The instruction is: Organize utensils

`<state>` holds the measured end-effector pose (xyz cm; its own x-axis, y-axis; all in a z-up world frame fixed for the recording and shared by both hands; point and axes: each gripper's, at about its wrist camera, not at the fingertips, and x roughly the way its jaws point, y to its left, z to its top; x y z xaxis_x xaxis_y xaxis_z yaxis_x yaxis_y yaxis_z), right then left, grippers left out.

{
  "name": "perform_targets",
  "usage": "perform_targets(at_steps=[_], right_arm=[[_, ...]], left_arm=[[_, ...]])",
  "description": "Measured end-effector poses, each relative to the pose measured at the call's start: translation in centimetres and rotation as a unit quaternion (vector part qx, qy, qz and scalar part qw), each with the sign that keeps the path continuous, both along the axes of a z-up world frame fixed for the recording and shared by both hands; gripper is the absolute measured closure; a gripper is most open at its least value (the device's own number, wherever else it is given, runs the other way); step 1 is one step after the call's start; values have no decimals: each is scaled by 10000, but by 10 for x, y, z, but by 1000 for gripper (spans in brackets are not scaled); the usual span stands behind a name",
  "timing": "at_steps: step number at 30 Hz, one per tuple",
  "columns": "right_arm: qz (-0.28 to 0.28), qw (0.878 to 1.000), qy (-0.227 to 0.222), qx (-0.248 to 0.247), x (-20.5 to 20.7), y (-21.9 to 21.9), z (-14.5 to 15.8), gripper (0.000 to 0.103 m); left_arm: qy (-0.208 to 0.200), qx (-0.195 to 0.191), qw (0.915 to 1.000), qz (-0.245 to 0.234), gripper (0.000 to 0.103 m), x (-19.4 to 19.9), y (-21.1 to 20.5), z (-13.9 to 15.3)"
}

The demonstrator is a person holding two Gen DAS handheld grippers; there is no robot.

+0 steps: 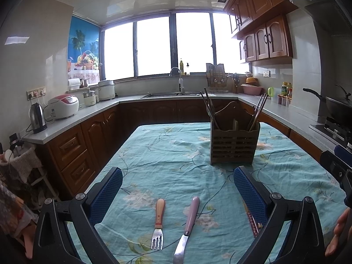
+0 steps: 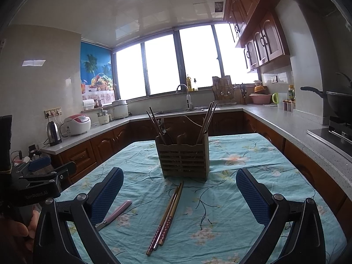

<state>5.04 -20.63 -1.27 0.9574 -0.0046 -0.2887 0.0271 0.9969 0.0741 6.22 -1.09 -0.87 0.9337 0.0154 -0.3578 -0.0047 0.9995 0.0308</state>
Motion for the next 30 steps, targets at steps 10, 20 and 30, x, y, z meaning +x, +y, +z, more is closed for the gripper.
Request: perform_targets(at_steps=[10, 20, 30], right_arm=[[10, 10000, -12, 4, 1, 0, 1, 0], [19, 10000, -5, 13, 1, -1, 2, 0], [24, 10000, 47, 25, 3, -3, 3, 0]], left_arm=[[-1, -6, 10000, -12, 1, -1, -1, 1], [-1, -17, 10000, -12, 1, 0, -1, 1], [7, -77, 10000, -54, 1, -3, -4, 3]])
